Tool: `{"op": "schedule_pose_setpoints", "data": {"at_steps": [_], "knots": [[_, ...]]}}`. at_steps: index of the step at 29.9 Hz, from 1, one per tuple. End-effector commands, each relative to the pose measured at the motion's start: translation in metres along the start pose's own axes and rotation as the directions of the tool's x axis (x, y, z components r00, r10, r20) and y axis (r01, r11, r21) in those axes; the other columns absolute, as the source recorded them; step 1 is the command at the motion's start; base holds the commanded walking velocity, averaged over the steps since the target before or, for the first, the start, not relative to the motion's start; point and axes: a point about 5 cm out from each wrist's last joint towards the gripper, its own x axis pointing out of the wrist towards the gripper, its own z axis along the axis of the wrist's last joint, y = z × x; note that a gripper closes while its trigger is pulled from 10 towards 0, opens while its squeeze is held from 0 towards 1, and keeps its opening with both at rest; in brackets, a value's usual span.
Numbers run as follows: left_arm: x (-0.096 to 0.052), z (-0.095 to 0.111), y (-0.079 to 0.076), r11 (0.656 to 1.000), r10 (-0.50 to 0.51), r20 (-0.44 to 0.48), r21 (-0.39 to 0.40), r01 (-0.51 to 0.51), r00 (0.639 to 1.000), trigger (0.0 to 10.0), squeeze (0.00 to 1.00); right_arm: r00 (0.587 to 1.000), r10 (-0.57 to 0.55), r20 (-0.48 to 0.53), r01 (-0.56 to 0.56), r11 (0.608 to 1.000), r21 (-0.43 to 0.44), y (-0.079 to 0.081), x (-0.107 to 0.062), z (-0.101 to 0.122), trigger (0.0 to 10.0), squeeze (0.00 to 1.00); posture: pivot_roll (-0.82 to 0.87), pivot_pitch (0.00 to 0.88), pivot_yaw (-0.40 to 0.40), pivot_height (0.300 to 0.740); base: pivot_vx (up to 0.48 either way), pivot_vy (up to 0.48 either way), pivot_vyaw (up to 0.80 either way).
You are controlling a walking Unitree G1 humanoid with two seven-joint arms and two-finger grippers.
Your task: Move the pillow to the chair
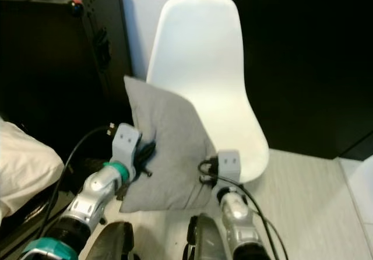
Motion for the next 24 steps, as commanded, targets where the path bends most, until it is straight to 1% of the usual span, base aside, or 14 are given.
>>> {"op": "schedule_pose_setpoints", "data": {"at_steps": [1, 2, 4, 5, 7, 8, 9, 15, 16, 18, 19, 20, 21, 24], "knots": [[0.007, 0.008, 0.0, 0.999, -0.01, 0.024, -0.043, 0.011, 1.0, 10.0, 0.0, 0.995, -0.084, -0.044, 0.084, 0.996, -0.019, -0.018, 0.0, -0.003, 10.0, 0.0, 0.02, 0.104, 0.054, 0.621, 0.0, 0.0, 0.0], [0.007, 0.008, 0.0, 0.999, -0.01, 0.024, -0.043, 0.011, 1.0, 10.0, 0.0, 0.995, -0.084, -0.044, 0.084, 0.996, -0.019, -0.018, 0.0, -0.003, 10.0, 0.0, 0.02, 0.104, 0.054, 0.621, 0.0, 0.0, 0.0], [0.018, 0.017, -0.012, 0.993, -0.059, 0.033, -0.103, 0.062, 0.998, 10.0, 0.0, 0.985, -0.156, -0.069, 0.154, 0.988, -0.03, -0.033, 0.005, 0.003, 10.0, 0.0, 0.01, 0.122, 0.072, 0.621, 0.0, 0.0, 0.0], [0.018, 0.017, -0.012, 0.993, -0.059, 0.033, -0.103, 0.062, 0.998, 10.0, 0.0, 0.985, -0.156, -0.069, 0.154, 0.988, -0.03, -0.033, 0.005, 0.003, 10.0, 0.0, 0.01, 0.122, 0.072, 0.621, 0.0, 0.0, 0.0], [0.024, 0.02, -0.023, 0.986, -0.106, 0.032, -0.127, 0.11, 0.994, 10.0, 0.0, 0.973, -0.212, -0.092, 0.211, 0.977, -0.023, -0.045, 0.006, 0.005, 10.0, 0.0, 0.0, 0.127, 0.078, 0.621, 0.0, 0.0, 0.0], [0.024, 0.02, -0.023, 0.986, -0.106, 0.032, -0.127, 0.11, 0.994, 10.0, 0.0, 0.973, -0.212, -0.092, 0.211, 0.977, -0.023, -0.045, 0.006, 0.005, 10.0, 0.0, 0.0, 0.127, 0.078, 0.621, 0.0, 0.0, 0.0], [0.028, 0.02, -0.032, 0.981, -0.135, 0.028, -0.133, 0.138, 0.99, 10.0, 0.0, 0.963, -0.247, -0.107, 0.246, 0.969, -0.015, -0.052, 0.006, 0.005, 10.0, 0.0, 0.0, 0.132, 0.084, 0.621, 0.0, 0.0, 0.0], [0.034, 0.021, -0.049, 0.976, -0.179, 0.013, -0.122, 0.179, 0.984, 10.0, 0.0, 0.94, -0.318, -0.124, 0.32, 0.947, 0.0, -0.07, 0.005, 0.009, 10.0, 0.0, 0.0, 0.137, 0.088, 0.621, 0.0, 0.0, 0.0], [0.037, 0.024, -0.053, 0.975, -0.183, 0.016, -0.123, 0.184, 0.983, 10.0, 0.07, 0.934, -0.339, -0.109, 0.342, 0.94, 0.006, -0.076, 0.006, 0.013, 10.0, 0.0, 0.0, 0.14, 0.091, 0.621, 0.0, 0.0, 0.0], [0.037, 0.024, -0.053, 0.975, -0.183, 0.016, -0.123, 0.184, 0.983, 10.0, 0.07, 0.934, -0.339, -0.109, 0.342, 0.94, 0.006, -0.076, 0.006, 0.013, 10.0, 0.0, 0.0, 0.14, 0.091, 0.621, 0.0, 0.0, 0.0], [0.04, 0.027, -0.057, 0.974, -0.185, 0.021, -0.127, 0.186, 0.982, 10.0, 0.29, 0.929, -0.36, -0.091, 0.362, 0.932, 0.013, -0.081, 0.006, 0.018, 10.0, 0.0, 0.0, 0.139, 0.092, 0.621, 0.0, 0.0, 0.0], [0.04, 0.027, -0.057, 0.974, -0.185, 0.021, -0.127, 0.186, 0.982, 10.0, 0.29, 0.929, -0.36, -0.091, 0.362, 0.932, 0.013, -0.081, 0.006, 0.018, 10.0, 0.0, 0.0, 0.139, 0.092, 0.621, 0.0, 0.0, 0.0], [0.043, 0.031, -0.06, 0.973, -0.187, 0.032, -0.134, 0.19, 0.982, 10.0, 1.0, 0.922, -0.383, -0.052, 0.384, 0.923, 0.027, -0.085, 0.007, 0.026, 10.0, 1.0, 0.0, 0.139, 0.093, 0.621, 0.0, 0.0, 0.0], [0.046, 0.037, -0.062, 0.971, -0.182, 0.05, -0.147, 0.188, 0.982, 10.0, 1.0, 0.909, -0.416, 0.014, 0.416, 0.908, 0.046, -0.089, 0.008, 0.037, 10.0, 1.0, -0.01, 0.138, 0.093, 0.621, 0.0, 0.0, 0.0]]}}
